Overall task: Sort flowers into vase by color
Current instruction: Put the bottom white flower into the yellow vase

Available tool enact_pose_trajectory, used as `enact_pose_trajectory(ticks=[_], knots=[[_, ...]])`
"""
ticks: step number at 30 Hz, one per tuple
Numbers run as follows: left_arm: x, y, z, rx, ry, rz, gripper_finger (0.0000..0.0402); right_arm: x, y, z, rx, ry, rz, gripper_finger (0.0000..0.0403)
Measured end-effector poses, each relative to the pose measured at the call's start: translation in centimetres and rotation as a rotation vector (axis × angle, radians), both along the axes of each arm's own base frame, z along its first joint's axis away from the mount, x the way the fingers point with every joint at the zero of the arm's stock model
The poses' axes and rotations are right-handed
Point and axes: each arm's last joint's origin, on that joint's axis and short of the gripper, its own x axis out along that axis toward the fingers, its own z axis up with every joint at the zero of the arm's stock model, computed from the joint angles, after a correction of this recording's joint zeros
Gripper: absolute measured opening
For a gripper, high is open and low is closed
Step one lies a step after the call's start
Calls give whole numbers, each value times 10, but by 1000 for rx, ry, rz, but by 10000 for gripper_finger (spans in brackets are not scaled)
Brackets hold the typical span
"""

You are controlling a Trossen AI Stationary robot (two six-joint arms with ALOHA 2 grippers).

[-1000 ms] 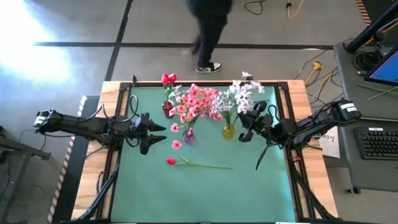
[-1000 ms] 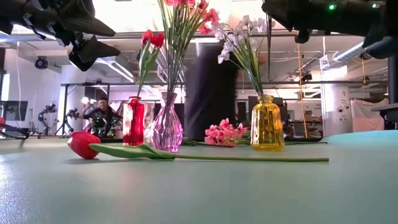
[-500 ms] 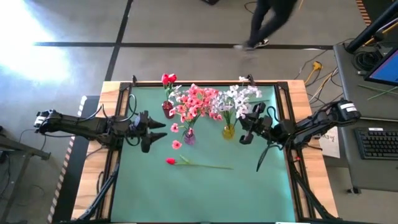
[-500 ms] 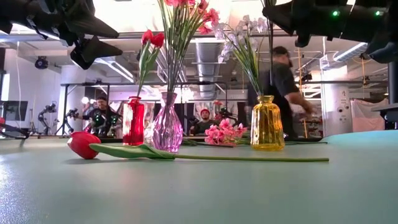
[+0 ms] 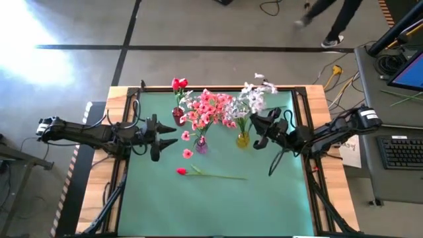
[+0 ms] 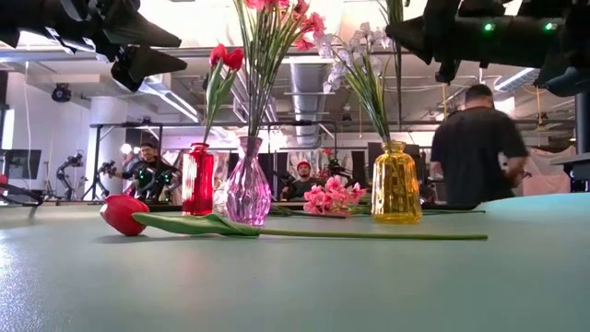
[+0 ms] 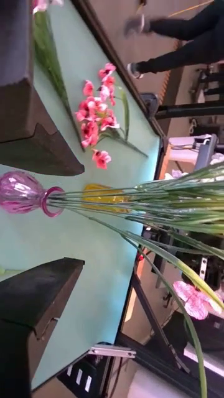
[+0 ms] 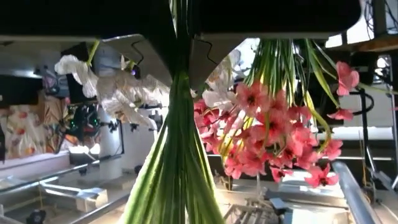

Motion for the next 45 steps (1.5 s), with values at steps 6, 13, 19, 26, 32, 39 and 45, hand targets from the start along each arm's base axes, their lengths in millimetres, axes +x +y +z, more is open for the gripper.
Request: enact_pose_trajectory(ticks=[6, 13, 19, 26, 32, 39, 45], knots=[[0, 0, 2, 44, -12, 1, 217, 4, 1, 7, -38, -14, 9, 18], [1, 1, 2, 60, -12, 17, 217, 4, 2, 5, -106, 9, 38, 18], [2, 1, 6, 52, -52, 18, 217, 4, 0, 3, -65, 9, 11, 18], [2, 1, 7, 10, -68, 25, 217, 7, 0, -4, -77, 53, 8, 18], [4, 0, 6, -8, -75, 27, 217, 12, 1, -14, -79, 104, 10, 18], [6, 0, 7, -11, -85, 27, 217, 14, 1, -17, -114, 136, -5, 19], [6, 0, 7, -11, -85, 27, 217, 15, 1, -18, -125, 156, -9, 19]])
